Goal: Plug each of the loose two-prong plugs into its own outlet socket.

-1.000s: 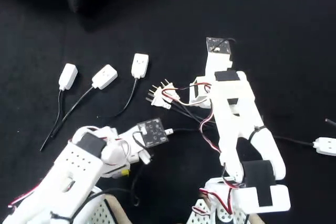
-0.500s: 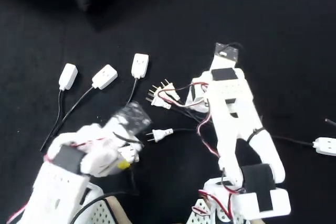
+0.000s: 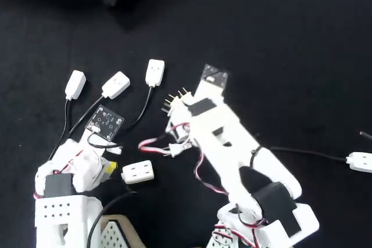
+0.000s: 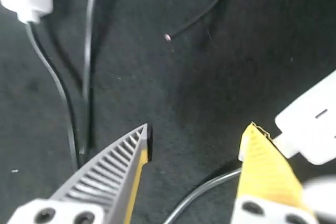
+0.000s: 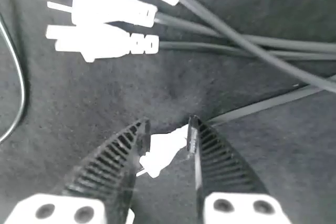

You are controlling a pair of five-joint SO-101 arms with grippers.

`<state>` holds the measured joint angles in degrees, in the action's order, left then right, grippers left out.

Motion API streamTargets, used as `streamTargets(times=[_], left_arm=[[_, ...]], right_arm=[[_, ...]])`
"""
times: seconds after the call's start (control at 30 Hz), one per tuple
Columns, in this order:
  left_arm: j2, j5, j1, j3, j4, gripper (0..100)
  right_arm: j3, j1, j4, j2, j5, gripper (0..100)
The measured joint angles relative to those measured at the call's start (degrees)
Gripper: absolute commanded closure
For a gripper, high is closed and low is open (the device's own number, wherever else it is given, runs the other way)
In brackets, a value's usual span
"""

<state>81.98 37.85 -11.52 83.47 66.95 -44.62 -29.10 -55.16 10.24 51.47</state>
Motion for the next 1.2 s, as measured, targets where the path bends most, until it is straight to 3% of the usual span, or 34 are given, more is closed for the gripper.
streamTargets(times=[0.3,0.53,0.63,0.83,1.03,1.2], left_arm=[[0.0,-0.3,-0.3,5.4,-3.3,72],[0.2,-0.4,-0.3,5.7,-3.4,72],[0.2,-0.4,-0.3,5.7,-3.4,72],[0.2,-0.4,-0.3,5.7,-3.4,72],[0.2,-0.4,-0.3,6.2,-3.4,72],[0.2,-0.4,-0.3,6.2,-3.4,72]], right_arm=[[-1.8,-1.0,1.8,0.0,0.8,87.4],[-2.8,-6.1,1.8,-0.6,0.5,87.4],[-2.4,-9.1,0.7,-2.1,-3.0,87.4],[3.3,-9.2,-8.4,-6.9,-5.6,87.4],[15.5,-0.2,-24.9,-7.5,-11.1,87.4],[22.9,1.0,-35.5,-8.2,-11.6,87.3]])
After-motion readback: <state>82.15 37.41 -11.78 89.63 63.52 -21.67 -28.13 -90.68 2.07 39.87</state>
